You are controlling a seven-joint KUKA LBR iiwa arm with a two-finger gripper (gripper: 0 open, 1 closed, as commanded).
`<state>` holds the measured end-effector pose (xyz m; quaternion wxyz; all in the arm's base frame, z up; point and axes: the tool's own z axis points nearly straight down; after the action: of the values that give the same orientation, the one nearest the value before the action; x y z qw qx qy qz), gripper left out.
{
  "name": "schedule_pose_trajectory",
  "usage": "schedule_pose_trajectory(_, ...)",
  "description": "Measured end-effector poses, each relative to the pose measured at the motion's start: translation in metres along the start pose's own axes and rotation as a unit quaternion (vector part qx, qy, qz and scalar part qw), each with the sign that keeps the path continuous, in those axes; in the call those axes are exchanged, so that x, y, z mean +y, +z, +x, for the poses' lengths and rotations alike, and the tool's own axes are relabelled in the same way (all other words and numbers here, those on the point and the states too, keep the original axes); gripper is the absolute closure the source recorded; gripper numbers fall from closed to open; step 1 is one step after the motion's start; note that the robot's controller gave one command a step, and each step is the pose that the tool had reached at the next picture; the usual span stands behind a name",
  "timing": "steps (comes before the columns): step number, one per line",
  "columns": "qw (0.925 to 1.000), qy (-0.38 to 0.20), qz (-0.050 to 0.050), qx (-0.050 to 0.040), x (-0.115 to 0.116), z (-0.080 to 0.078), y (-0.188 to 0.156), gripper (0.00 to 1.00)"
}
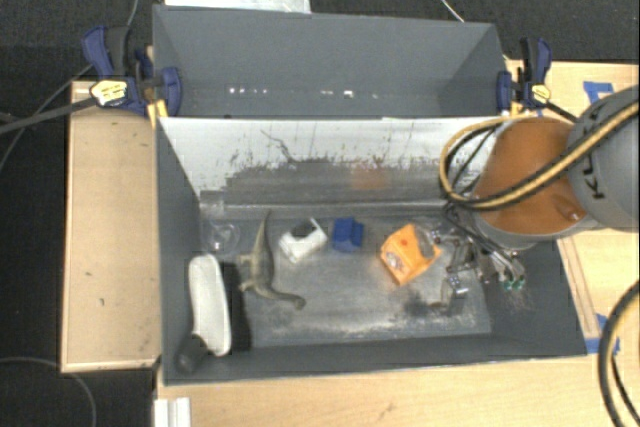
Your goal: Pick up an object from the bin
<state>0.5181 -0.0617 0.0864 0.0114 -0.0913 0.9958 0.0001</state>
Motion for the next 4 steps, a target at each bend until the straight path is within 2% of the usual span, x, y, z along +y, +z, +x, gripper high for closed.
schedule_pose_trajectory(1, 0.9855, -0.170, 0.001, 0.0025, 0.034, -0.049, 0.007, 0.00)
schedule_pose_trajectory(2, 0.9796, -0.201, 0.001, -0.0039, 0.042, -0.083, 0.013, 1.00)
schedule_pose_trajectory(3, 0.9795, -0.202, 0.001, -0.0052, 0.042, -0.084, 0.012, 1.00)
schedule_pose_trajectory(4, 0.9772, -0.212, 0.002, -0.0072, 0.029, -0.077, -0.013, 1.00)
